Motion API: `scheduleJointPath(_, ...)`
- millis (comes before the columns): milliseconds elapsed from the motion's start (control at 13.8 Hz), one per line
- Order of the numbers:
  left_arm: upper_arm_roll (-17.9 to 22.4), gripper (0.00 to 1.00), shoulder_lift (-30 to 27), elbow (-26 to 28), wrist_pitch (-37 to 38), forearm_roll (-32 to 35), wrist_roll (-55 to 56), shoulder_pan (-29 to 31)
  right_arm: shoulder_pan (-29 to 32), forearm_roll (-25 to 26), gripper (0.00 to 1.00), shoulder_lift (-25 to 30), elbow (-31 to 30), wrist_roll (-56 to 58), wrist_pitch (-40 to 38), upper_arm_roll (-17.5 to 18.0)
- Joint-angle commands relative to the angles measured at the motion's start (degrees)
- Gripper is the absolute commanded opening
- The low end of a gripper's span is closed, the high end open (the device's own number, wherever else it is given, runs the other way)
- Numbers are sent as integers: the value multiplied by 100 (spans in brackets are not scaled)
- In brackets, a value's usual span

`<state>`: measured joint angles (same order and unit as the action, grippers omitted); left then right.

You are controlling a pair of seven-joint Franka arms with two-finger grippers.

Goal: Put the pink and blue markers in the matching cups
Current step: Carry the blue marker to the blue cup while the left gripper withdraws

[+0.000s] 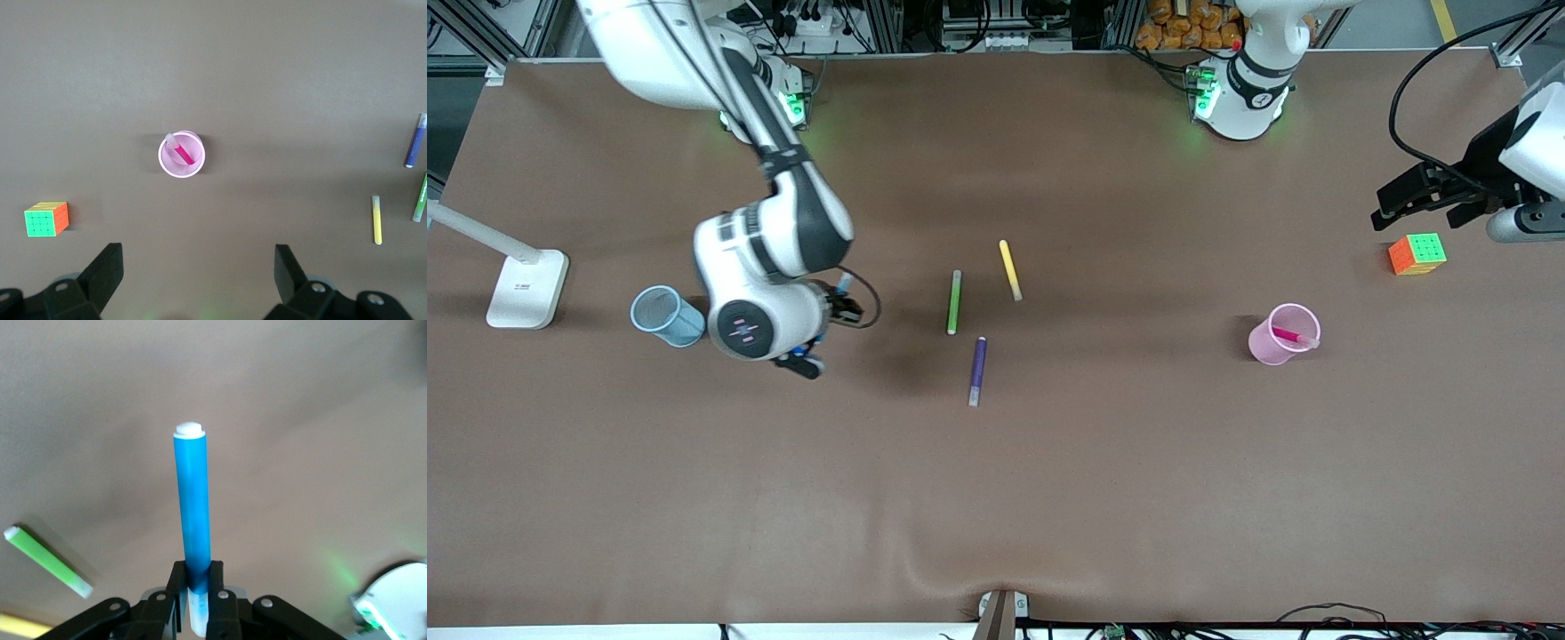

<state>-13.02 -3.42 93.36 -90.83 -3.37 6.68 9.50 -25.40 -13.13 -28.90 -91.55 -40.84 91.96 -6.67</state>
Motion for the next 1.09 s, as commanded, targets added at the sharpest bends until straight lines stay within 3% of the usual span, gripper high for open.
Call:
scheduleJointPath(0,-16,100,-124,69,39,-15,-62,52,665,12,0,-45,409,837,-651,104)
scheduleJointPath(579,19,100,-124,-54,31,318,-18,-123,2055,39,0,-45,726,2096,-1794,104)
scheduleJointPath(796,509,100,-168,-63,92,600,-70,-694,2459,48,0,-54,718,2387,-2024,104)
scheduleJointPath(1013,546,100,-176,-230,319,609,-79,-713,2758,47,0,-98,648,2624,-2051,104)
